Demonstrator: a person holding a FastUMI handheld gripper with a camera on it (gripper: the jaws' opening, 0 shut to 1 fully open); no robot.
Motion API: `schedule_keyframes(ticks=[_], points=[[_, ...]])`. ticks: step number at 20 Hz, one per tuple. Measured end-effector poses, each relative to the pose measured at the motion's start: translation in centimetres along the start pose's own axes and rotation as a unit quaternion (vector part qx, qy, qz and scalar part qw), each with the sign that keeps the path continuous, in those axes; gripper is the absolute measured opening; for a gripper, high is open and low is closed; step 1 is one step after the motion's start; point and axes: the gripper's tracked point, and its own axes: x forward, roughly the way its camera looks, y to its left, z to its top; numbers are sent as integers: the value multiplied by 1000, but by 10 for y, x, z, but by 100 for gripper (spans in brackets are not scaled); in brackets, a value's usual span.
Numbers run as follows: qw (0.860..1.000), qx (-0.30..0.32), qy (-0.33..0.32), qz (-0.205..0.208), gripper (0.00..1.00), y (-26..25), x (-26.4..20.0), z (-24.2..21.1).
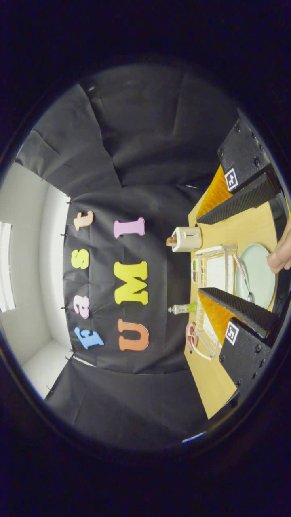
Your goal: Take the plate from the dish rack, then take the spoon from the basket and place it into the plate.
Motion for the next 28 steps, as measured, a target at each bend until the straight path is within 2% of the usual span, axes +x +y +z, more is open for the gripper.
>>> schedule_keyframes(ticks=[4, 7, 14, 19, 28], points=[[999, -9, -27, -19, 100, -7, -24, 21], [999, -7, -14, -41, 100, -16, -31, 16], [999, 12, 15, -36, 100, -22, -29, 6], [998, 49, 3, -39, 100, -30, -28, 10], [999, 40, -3, -29, 100, -22, -30, 9]])
